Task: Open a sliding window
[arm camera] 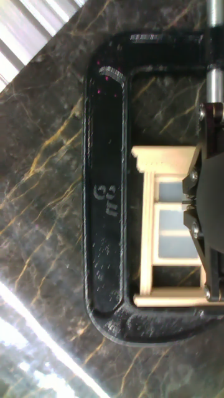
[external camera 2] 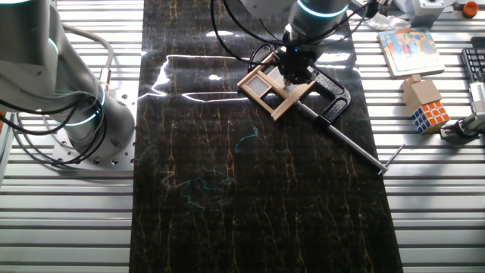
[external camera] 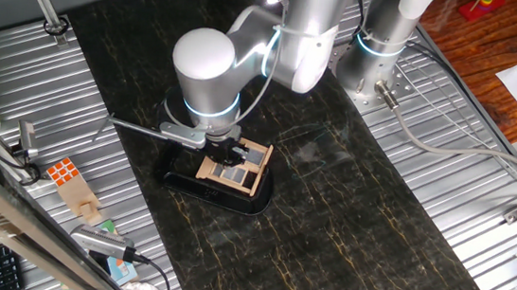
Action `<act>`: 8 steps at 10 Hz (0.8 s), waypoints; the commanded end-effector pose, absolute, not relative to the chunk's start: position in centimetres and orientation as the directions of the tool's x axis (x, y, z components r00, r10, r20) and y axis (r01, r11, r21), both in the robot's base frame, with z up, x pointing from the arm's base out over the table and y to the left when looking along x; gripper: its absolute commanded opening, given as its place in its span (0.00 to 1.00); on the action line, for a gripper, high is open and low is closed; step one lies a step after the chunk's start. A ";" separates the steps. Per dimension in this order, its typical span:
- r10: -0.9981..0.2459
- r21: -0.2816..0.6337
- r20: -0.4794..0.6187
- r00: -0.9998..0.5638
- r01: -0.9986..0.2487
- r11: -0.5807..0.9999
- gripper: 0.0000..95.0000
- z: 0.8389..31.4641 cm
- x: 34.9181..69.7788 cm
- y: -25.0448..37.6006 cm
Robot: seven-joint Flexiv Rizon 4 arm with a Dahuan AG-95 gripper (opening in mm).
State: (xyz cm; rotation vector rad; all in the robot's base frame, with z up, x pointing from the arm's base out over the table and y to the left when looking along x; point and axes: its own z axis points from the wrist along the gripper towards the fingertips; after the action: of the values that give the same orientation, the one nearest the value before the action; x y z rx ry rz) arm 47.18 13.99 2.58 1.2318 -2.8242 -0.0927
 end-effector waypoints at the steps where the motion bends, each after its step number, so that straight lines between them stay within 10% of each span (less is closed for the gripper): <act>1: -0.721 0.075 0.030 -0.692 -0.718 0.692 0.00 2.6 46.0 15.0; 8: -0.682 0.088 0.026 -0.731 -0.678 0.730 0.00 2.1 43.5 17.0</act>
State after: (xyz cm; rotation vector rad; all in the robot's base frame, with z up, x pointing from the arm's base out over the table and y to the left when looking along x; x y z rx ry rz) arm 43.49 17.05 2.05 1.1284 -2.8690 -0.1112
